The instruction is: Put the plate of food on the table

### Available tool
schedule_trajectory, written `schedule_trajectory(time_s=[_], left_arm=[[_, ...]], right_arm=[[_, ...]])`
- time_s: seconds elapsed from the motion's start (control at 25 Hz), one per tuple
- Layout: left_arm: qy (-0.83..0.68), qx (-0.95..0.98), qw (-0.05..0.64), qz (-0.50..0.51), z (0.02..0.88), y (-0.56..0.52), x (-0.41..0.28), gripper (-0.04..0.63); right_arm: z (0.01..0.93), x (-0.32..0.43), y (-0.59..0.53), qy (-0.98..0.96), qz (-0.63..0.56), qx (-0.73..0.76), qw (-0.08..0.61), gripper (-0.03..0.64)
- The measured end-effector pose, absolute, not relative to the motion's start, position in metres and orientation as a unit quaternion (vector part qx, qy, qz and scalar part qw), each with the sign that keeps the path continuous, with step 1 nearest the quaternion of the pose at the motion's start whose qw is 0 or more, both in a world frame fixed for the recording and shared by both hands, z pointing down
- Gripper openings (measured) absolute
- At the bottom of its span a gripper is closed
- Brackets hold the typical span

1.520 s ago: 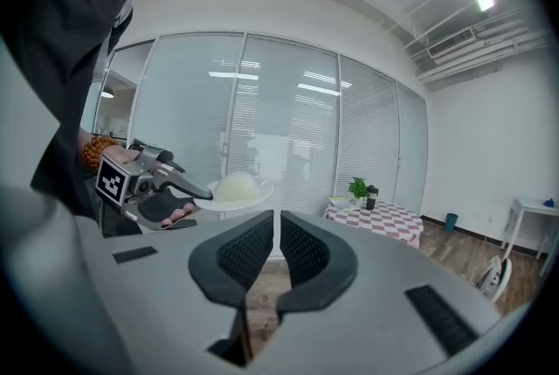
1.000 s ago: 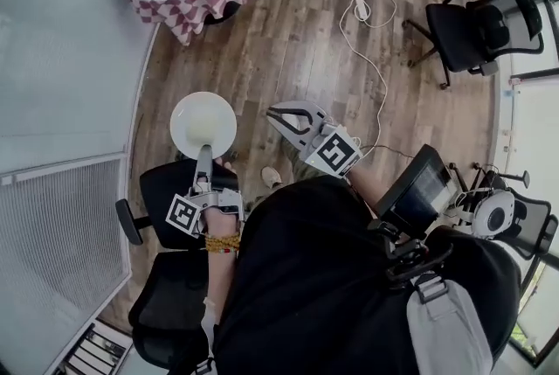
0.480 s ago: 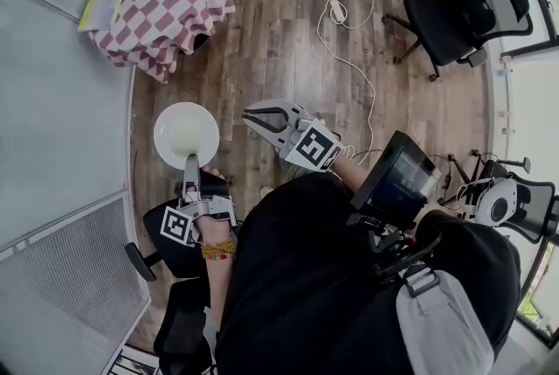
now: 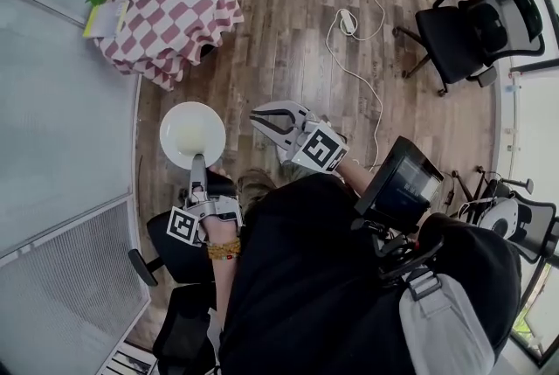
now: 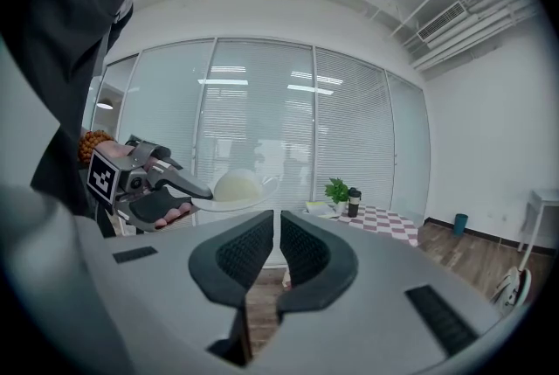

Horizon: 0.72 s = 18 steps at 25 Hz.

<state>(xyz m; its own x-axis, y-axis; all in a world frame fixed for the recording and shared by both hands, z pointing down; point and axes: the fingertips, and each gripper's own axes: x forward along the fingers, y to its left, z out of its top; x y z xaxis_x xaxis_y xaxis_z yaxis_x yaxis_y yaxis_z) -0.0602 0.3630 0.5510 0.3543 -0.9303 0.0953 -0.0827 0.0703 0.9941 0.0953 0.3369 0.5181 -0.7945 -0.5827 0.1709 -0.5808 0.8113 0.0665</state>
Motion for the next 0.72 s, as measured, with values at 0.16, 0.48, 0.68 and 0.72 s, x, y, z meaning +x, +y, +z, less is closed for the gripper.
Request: schedule_trajectory(time_s=[0.16,0.48,0.68,0.72], left_arm=[[-0.429,0.585,0.592,-0.351,0.554,0.350,-0.048,0.017],[-0.414,0.581,0.614,-0.337,0.572,0.283,-0.073,0.017],[-0.401,0.596,0.620,-0.316,0.573,0.229,-0.095,0.017],[-0.398,0.599,0.620,-0.313,0.572,0.218,-0.099,0.016]], right_arm=[[0.521,0.105,0.326,-0.946,-0.006,0.309,0.099,0.017],[0.527,0.084,0.267,-0.936,0.000,0.334,0.109,0.017],[0.520,0.067,0.226,-0.926,0.001,0.358,0.117,0.017],[0.517,0.063,0.216,-0.925,0.001,0.362,0.117,0.017]])
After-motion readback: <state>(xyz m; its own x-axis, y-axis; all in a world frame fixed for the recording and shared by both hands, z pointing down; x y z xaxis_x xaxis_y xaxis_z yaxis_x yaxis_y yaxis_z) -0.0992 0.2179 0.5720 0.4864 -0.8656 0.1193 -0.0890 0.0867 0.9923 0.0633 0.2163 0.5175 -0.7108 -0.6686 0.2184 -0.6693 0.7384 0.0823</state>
